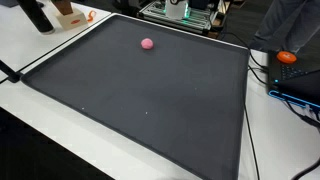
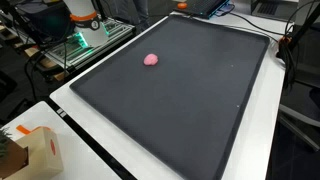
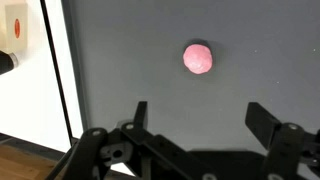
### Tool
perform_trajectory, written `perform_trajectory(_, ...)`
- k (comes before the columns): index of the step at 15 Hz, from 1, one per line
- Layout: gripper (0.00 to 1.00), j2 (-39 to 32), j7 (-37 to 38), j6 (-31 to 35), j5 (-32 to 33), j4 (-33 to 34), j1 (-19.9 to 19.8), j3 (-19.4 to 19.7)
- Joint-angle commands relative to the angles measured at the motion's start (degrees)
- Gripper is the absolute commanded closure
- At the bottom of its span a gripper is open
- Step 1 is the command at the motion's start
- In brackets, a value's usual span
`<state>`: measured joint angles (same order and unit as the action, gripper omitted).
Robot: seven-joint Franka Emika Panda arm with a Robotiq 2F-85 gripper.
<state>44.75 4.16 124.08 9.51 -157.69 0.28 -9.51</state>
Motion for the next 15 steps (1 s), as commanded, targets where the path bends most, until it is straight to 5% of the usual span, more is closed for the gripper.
perform_trajectory(1,0.0,-0.15,0.46,-0.27,0.57,0.01,0.72,0.66)
perform_trajectory(8,0.0,-1.89,1.31,0.43,-0.07,0.41,0.31,0.93)
perform_trajectory(15,0.0,-14.87,6.47,8.12,-8.45,4.4,-3.18,8.15)
